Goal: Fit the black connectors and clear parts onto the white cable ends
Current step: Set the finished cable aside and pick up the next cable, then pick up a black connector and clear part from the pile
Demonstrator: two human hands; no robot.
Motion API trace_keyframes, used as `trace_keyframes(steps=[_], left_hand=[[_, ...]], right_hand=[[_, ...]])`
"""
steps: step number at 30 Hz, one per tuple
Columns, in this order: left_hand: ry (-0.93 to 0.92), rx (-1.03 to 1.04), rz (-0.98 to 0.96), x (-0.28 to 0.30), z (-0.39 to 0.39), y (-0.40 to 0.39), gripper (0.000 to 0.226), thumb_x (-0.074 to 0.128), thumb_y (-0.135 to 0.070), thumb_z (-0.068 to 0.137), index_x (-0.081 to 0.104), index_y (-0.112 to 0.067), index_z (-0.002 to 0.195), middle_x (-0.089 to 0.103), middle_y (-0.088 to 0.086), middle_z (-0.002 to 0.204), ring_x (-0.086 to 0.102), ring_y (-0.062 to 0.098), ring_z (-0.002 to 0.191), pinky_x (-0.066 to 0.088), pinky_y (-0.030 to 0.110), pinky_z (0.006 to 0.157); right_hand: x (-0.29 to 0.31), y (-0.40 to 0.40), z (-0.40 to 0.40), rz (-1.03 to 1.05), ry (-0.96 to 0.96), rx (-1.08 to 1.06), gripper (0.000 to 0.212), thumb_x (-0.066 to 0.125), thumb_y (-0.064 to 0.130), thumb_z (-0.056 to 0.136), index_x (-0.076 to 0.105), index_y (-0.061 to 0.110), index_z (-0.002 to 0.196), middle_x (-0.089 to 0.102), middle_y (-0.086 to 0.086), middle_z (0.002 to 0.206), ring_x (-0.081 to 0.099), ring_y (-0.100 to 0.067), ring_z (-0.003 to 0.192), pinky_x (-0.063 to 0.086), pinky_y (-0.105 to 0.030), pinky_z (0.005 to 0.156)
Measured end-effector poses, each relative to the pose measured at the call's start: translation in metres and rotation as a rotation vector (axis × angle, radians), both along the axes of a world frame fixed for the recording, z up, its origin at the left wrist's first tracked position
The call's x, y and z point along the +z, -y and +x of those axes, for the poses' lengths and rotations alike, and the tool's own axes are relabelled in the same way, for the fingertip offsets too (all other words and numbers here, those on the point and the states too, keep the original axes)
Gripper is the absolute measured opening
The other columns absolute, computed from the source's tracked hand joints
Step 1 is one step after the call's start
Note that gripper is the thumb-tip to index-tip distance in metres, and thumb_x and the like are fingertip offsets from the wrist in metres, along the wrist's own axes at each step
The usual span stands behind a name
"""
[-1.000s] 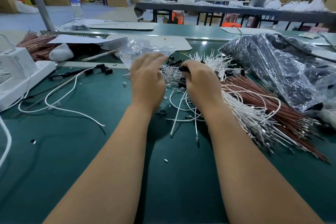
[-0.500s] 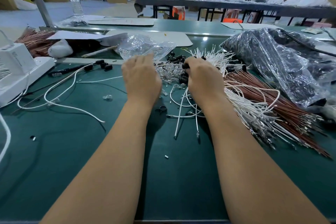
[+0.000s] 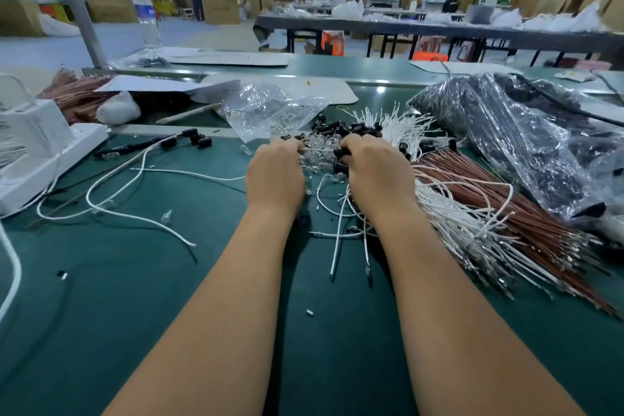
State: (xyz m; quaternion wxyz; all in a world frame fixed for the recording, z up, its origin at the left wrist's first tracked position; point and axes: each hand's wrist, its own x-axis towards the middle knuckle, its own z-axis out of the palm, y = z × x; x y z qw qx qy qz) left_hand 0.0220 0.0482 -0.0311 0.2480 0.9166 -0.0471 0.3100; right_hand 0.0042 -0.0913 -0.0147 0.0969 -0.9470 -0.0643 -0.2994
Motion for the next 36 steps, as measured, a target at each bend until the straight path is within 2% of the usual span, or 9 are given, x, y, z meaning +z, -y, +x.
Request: trace_keyframes(steps=[7,12,16,20,23,27,31,33,36], left_hand=[[-0.018,0.043,-0.021,-0.002,-0.001,-0.006,0.034,0.041,0.008,0.082,0.065,-0.007,0.101,0.065,0.015,0.099,0.053,0.031,0.089,0.036,0.034,0.068],[0.105,-0.217,-0.027,0.006,-0.008,0.0,0.028,0.055,-0.007,0.091,0.068,-0.013,0.115,0.069,0.008,0.109,0.058,0.028,0.102,0.041,0.031,0.086],[0.041,-0.333,-0.303,0.01,-0.015,0.009,0.016,0.06,-0.011,0.091,0.07,-0.008,0.103,0.071,0.007,0.095,0.063,0.022,0.089,0.049,0.032,0.082],[-0.048,-0.341,-0.44,0.01,-0.013,0.006,0.01,0.066,-0.01,0.088,0.071,-0.008,0.096,0.067,0.001,0.079,0.057,0.005,0.069,0.045,0.018,0.067],[-0.101,-0.348,-0.413,0.009,-0.011,0.003,0.01,0.069,-0.009,0.086,0.074,-0.008,0.094,0.067,0.0,0.077,0.055,0.005,0.066,0.044,0.019,0.066],[-0.167,-0.364,-0.473,0.008,-0.008,-0.002,0.006,0.07,-0.012,0.085,0.075,-0.012,0.089,0.062,-0.01,0.065,0.05,-0.008,0.051,0.036,0.005,0.055],[-0.196,-0.343,-0.612,0.01,-0.006,-0.006,0.005,0.072,-0.01,0.083,0.074,-0.009,0.088,0.064,0.0,0.068,0.053,0.006,0.059,0.043,0.015,0.06],[-0.201,-0.341,-0.65,0.009,-0.005,-0.006,0.004,0.073,-0.01,0.082,0.073,-0.013,0.083,0.065,0.004,0.07,0.054,0.012,0.063,0.045,0.021,0.063],[-0.175,-0.284,-0.693,0.008,-0.002,-0.012,0.007,0.072,-0.011,0.083,0.071,-0.017,0.079,0.064,0.003,0.067,0.052,0.013,0.061,0.045,0.022,0.061]], right_hand=[[-0.001,0.003,-0.002,0.006,0.022,-0.049,0.021,0.053,0.014,0.097,0.062,0.024,0.112,0.066,0.003,0.094,0.058,-0.018,0.089,0.032,-0.034,0.083],[0.003,-0.001,-0.004,0.025,0.022,0.022,0.025,0.052,0.013,0.097,0.065,0.025,0.114,0.069,0.003,0.094,0.059,-0.018,0.086,0.028,-0.029,0.077],[0.004,-0.005,-0.006,0.099,0.036,0.155,0.024,0.054,0.019,0.097,0.065,0.026,0.118,0.07,0.001,0.099,0.062,-0.022,0.092,0.034,-0.03,0.078],[0.003,-0.004,-0.007,0.085,0.051,0.065,0.036,0.06,0.017,0.093,0.055,0.025,0.128,0.069,0.001,0.099,0.062,-0.021,0.091,0.035,-0.032,0.082],[0.001,0.001,-0.004,0.089,0.083,-0.069,0.028,0.058,0.01,0.092,0.063,0.025,0.115,0.07,0.006,0.095,0.06,-0.016,0.087,0.028,-0.033,0.087],[0.001,0.004,-0.004,0.117,0.11,-0.171,0.008,0.065,0.029,0.09,0.069,0.026,0.096,0.069,0.007,0.088,0.06,-0.019,0.094,0.025,-0.04,0.1],[0.001,0.005,-0.005,0.169,0.065,-0.247,0.017,0.07,0.036,0.084,0.068,0.025,0.096,0.059,0.005,0.09,0.054,-0.02,0.097,0.027,-0.04,0.096],[0.003,0.006,-0.006,0.192,0.033,-0.233,0.017,0.069,0.029,0.084,0.067,0.025,0.1,0.056,0.004,0.09,0.051,-0.019,0.092,0.027,-0.035,0.085],[0.007,0.005,-0.007,0.22,-0.09,-0.12,0.03,0.061,0.014,0.081,0.067,0.029,0.105,0.066,0.004,0.092,0.056,-0.021,0.097,0.03,-0.036,0.086]])
